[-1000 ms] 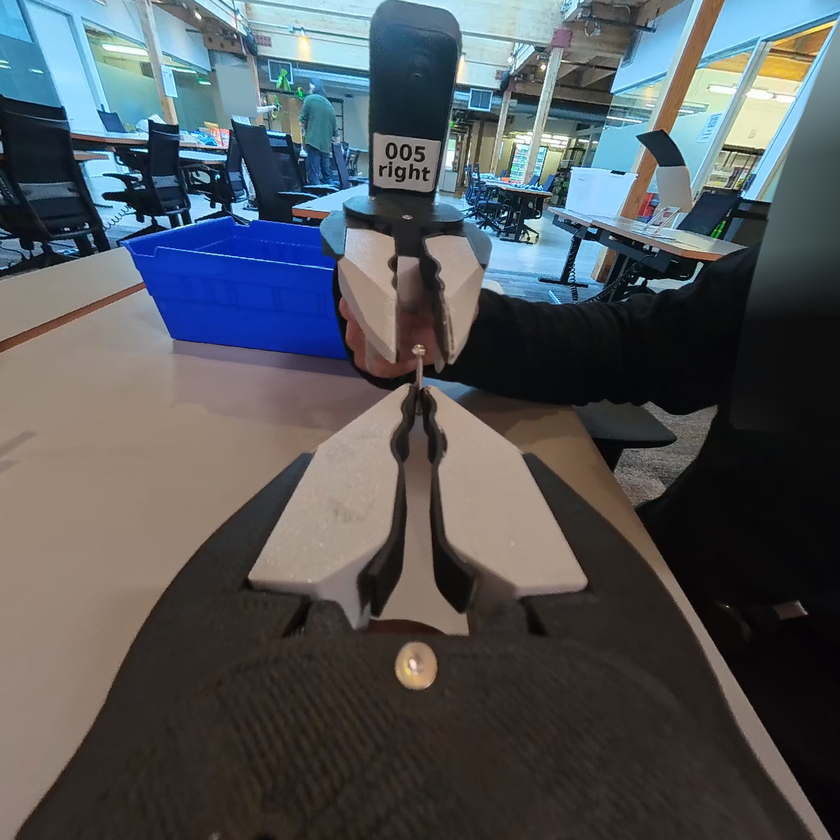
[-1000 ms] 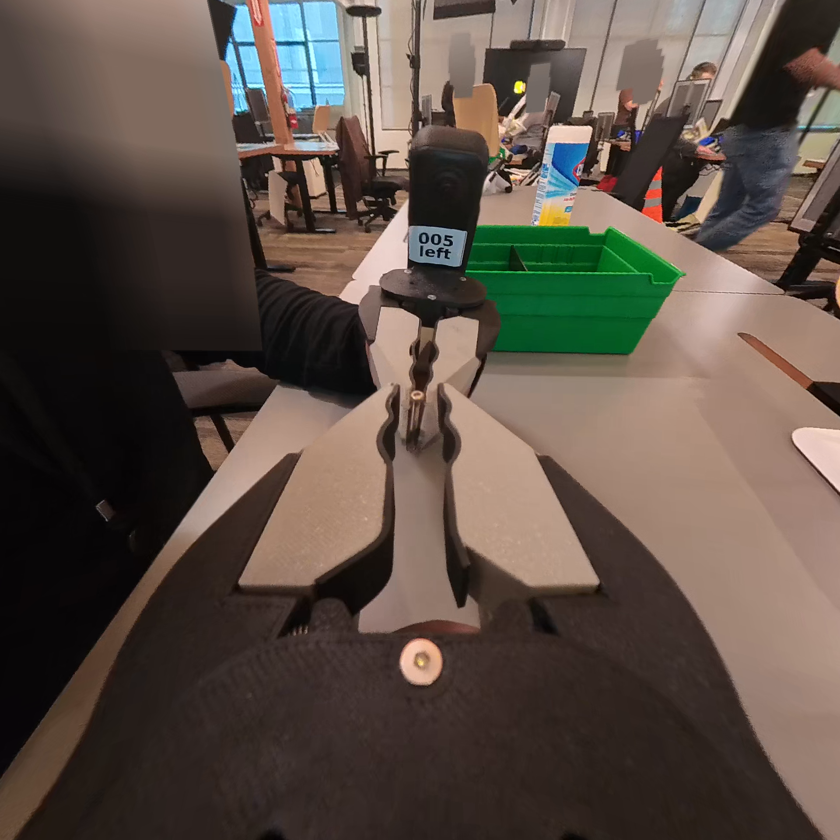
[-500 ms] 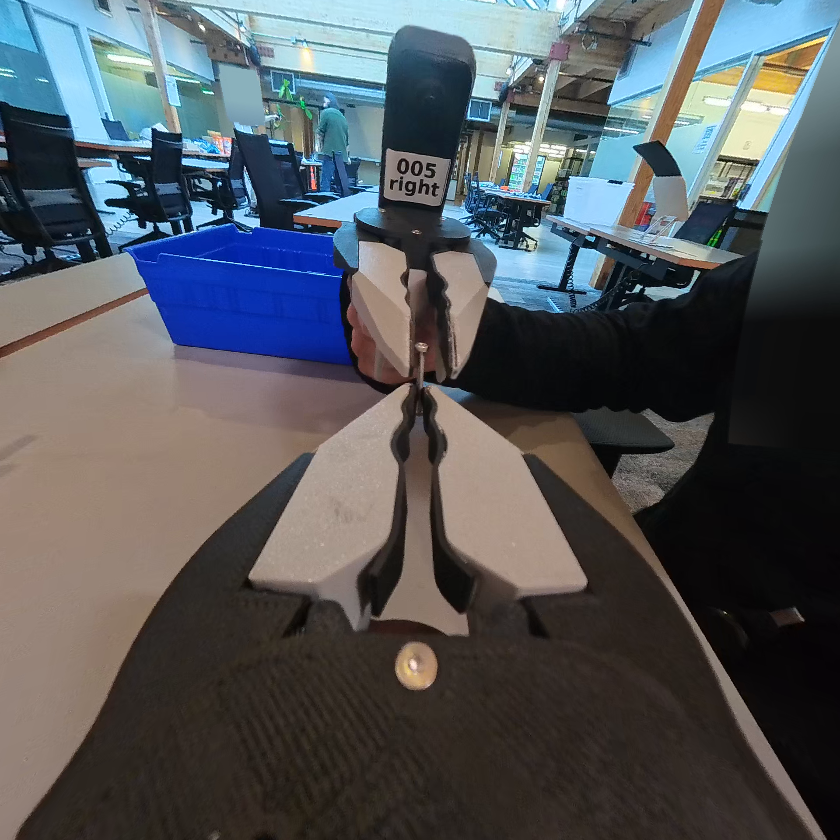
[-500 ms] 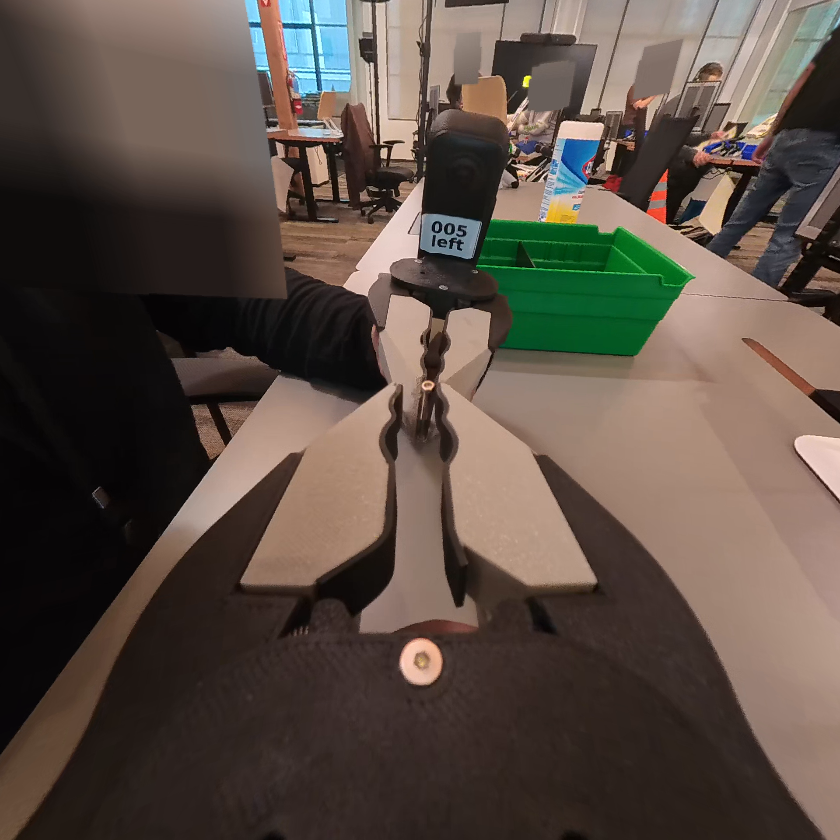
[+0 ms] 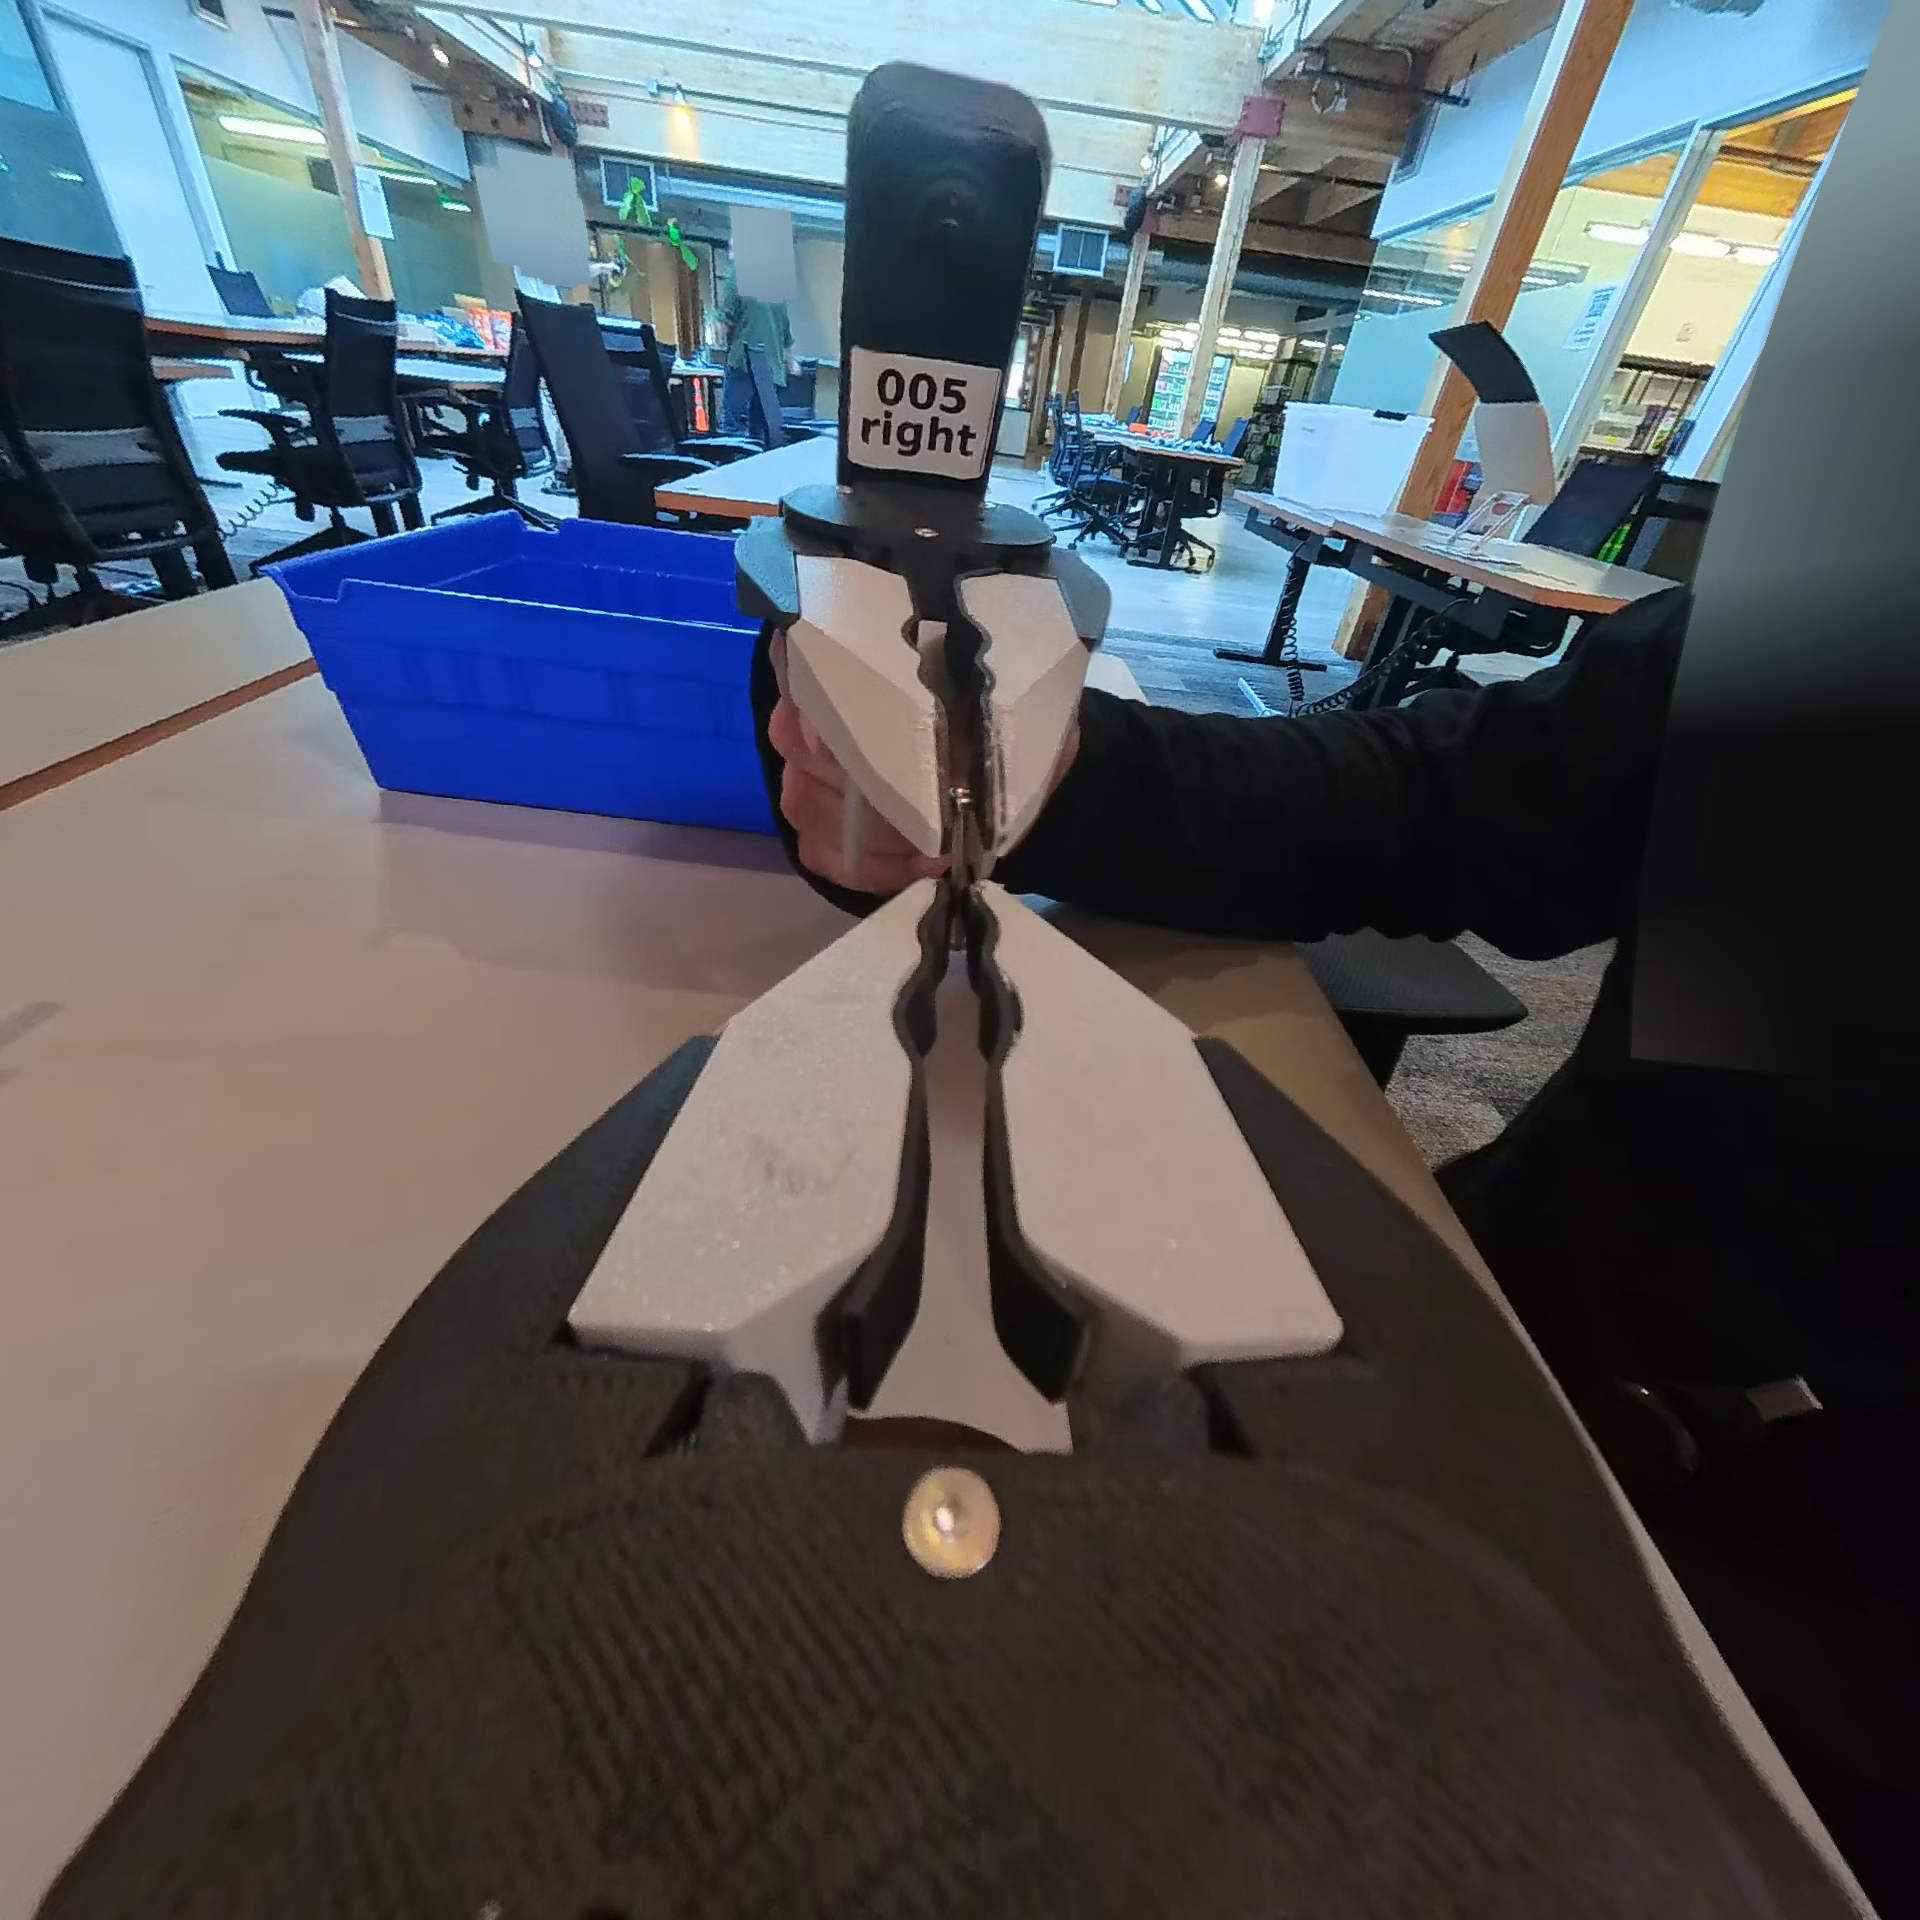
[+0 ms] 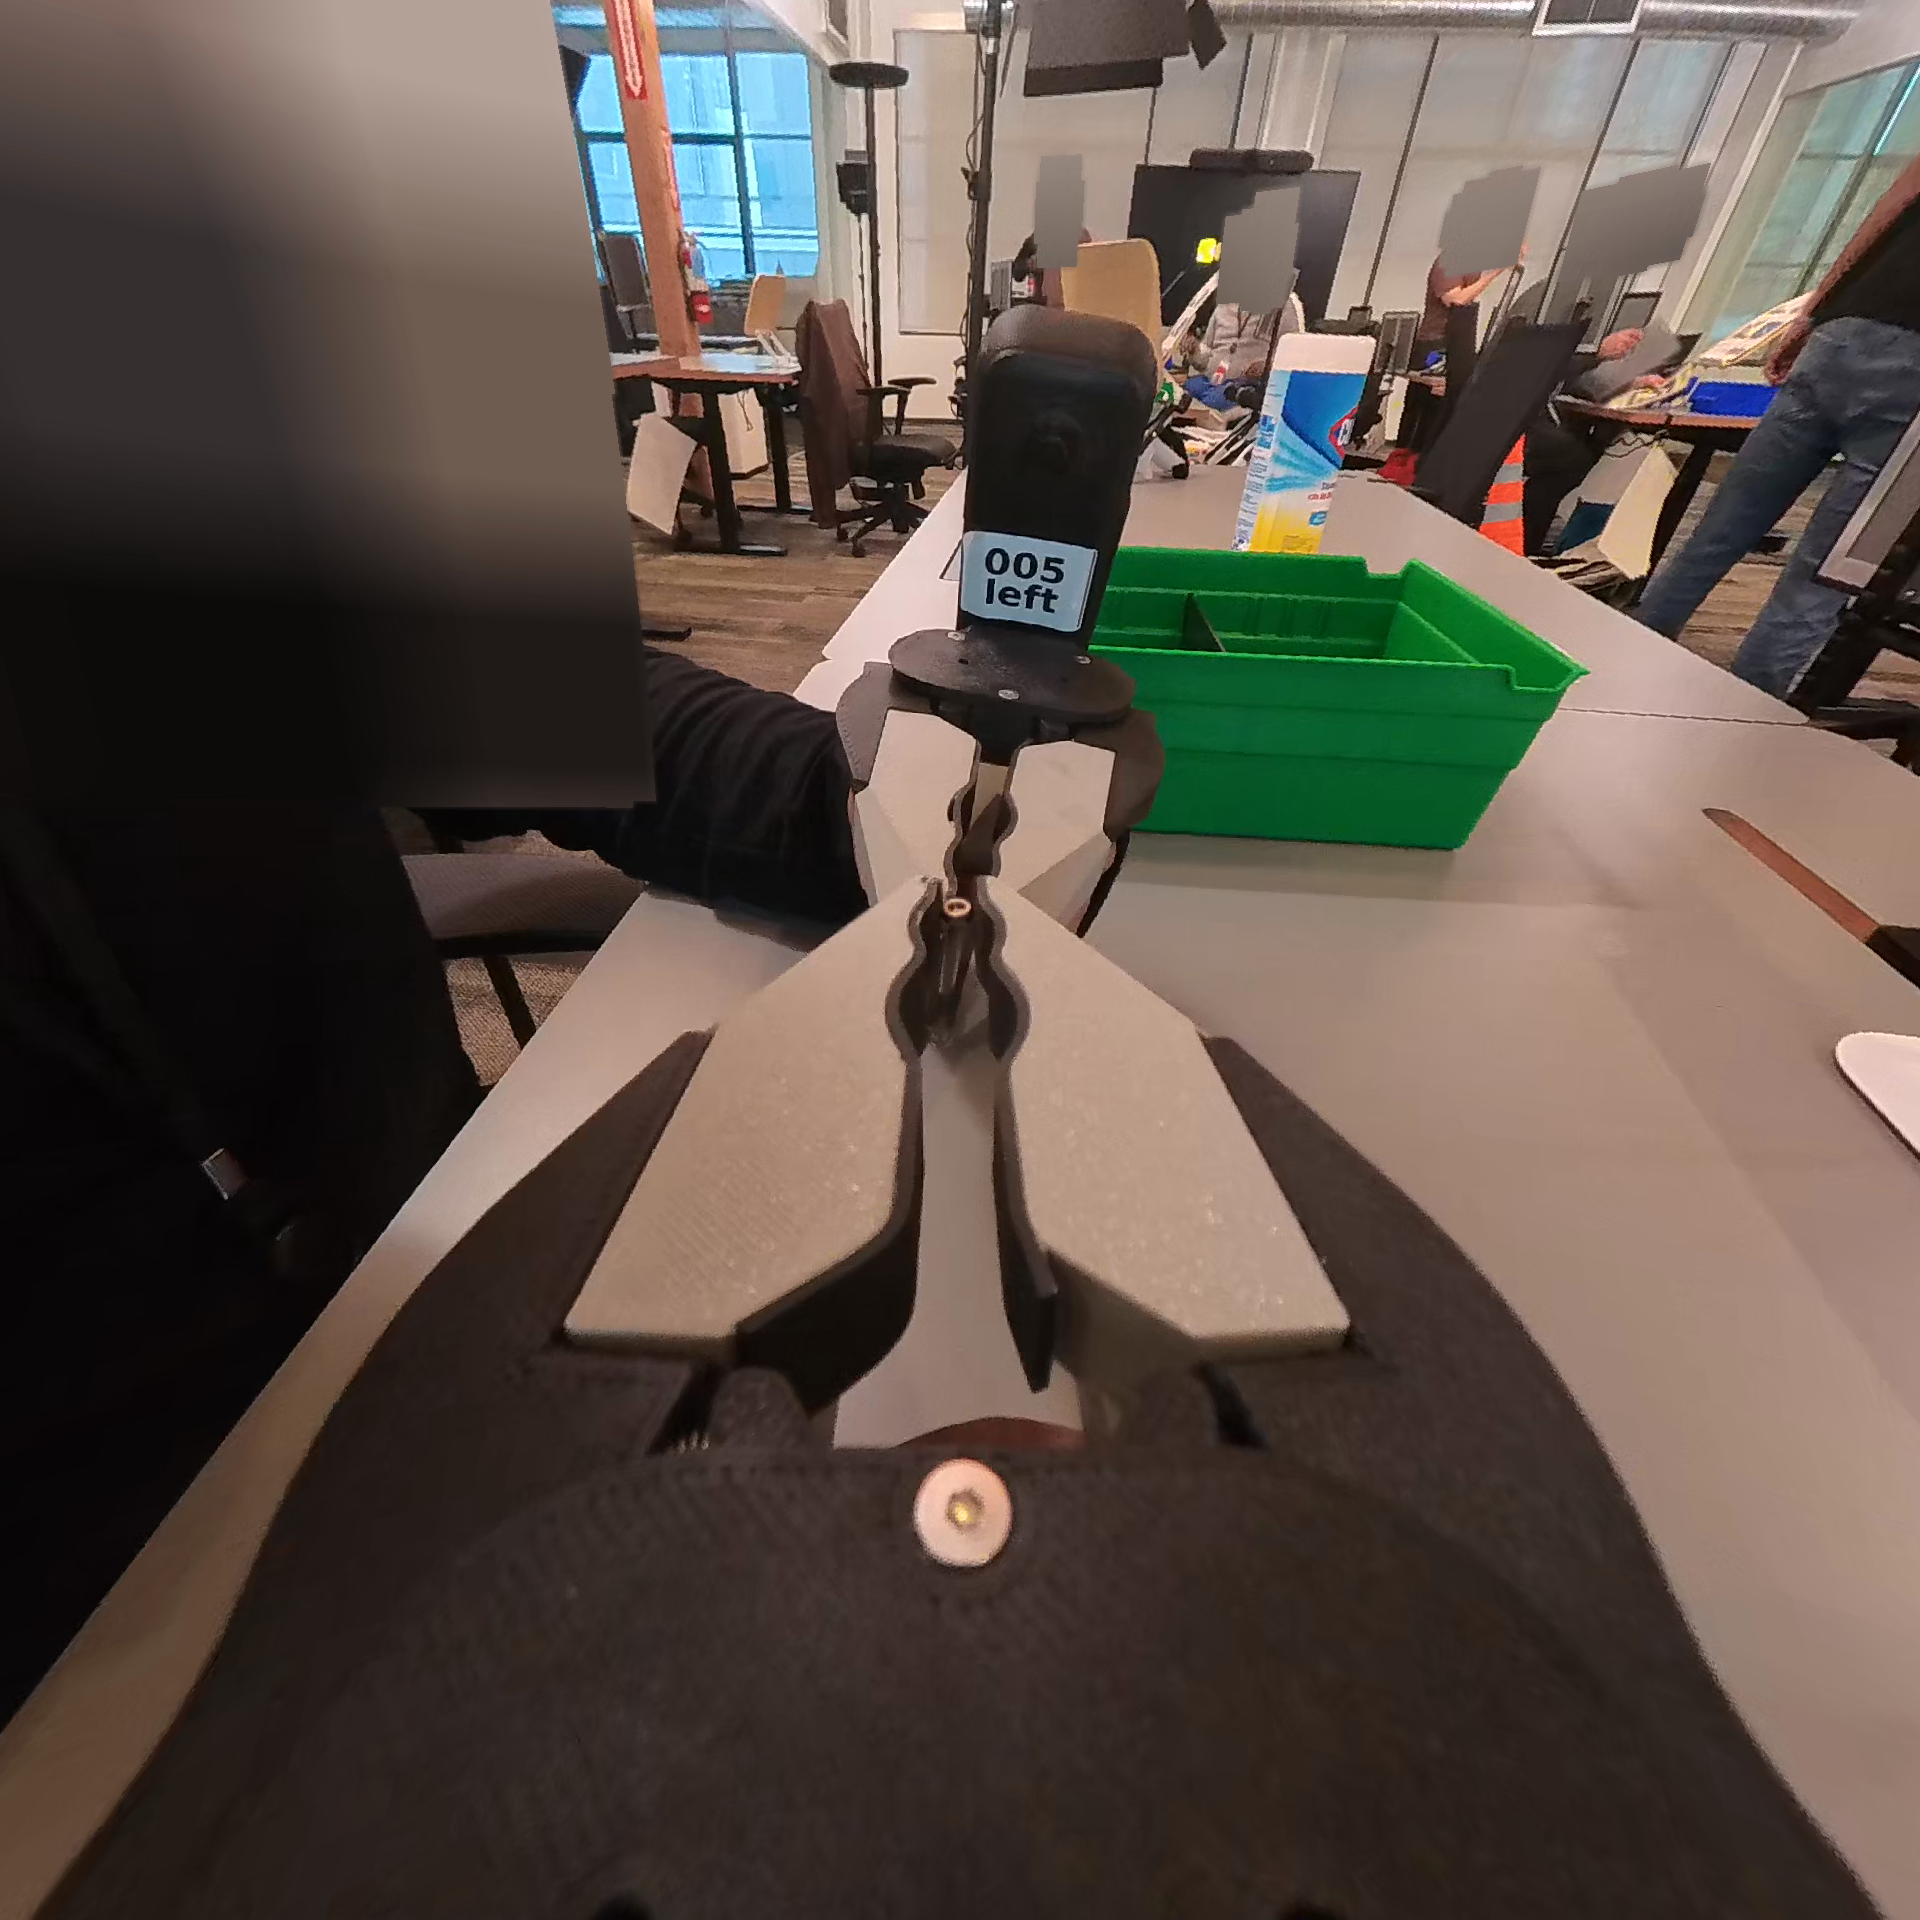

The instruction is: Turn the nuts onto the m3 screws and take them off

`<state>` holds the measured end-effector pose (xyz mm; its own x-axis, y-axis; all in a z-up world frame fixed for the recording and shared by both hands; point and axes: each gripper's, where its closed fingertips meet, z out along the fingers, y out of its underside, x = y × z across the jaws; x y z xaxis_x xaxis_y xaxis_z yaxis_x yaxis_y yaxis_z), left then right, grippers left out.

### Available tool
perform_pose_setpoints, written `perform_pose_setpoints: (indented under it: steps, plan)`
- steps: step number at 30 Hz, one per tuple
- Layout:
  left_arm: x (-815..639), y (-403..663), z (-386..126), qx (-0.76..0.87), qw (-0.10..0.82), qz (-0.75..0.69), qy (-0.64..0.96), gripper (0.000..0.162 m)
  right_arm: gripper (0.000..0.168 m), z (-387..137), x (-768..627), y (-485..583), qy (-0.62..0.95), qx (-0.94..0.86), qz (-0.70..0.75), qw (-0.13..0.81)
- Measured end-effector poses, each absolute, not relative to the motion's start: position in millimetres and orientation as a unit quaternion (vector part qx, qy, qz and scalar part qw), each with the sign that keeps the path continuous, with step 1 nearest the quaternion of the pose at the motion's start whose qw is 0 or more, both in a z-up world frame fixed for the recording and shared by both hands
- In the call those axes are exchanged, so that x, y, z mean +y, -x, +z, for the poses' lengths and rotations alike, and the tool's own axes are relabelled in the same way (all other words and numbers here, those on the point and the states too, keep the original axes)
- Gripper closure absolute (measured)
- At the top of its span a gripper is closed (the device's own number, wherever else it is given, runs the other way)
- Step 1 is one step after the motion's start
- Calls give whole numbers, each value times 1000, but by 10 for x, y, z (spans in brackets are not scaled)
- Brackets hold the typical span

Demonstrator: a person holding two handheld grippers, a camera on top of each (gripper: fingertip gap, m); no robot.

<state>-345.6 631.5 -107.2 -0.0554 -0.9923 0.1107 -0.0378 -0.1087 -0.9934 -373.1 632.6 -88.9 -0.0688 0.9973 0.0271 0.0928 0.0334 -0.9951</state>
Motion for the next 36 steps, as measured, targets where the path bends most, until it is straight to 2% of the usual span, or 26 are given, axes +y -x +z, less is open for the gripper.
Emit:
perform_pose_setpoints:
  steps: [7, 17, 22, 24, 26, 29, 32, 36]
  plan:
    - [6470, 3462, -1048, 477, 499, -485, 537, 162, 167, -867, 6480, 3738, 559, -483, 458, 495]
    - [6689, 3404, -1175, 442, 534, -413, 590, 162, 167, -987, 6784, 3629, 672, -311, 229, 632]
    - [6726, 3386, -1227, 429, 528, -407, 610, 162, 166, -1043, 6858, 3589, 691, -261, 154, 656]
    - [6717, 3390, -1217, 427, 524, -417, 608, 162, 163, -1034, 6859, 3586, 691, -265, 162, 653]
    - [6701, 3394, -1204, 429, 521, -426, 603, 162, 149, -947, 6821, 3560, 675, -266, 201, 658]
    - [6684, 3401, -1186, 430, 517, -436, 599, 162, 152, -805, 6667, 3525, 630, -307, 295, 649]
    - [6629, 3383, -1168, 433, 506, -454, 592, 162, 156, -838, 6554, 3491, 607, -377, 381, 587]
    - [6546, 3351, -1166, 447, 494, -465, 583, 162, 150, -930, 6562, 3463, 592, -435, 422, 531]
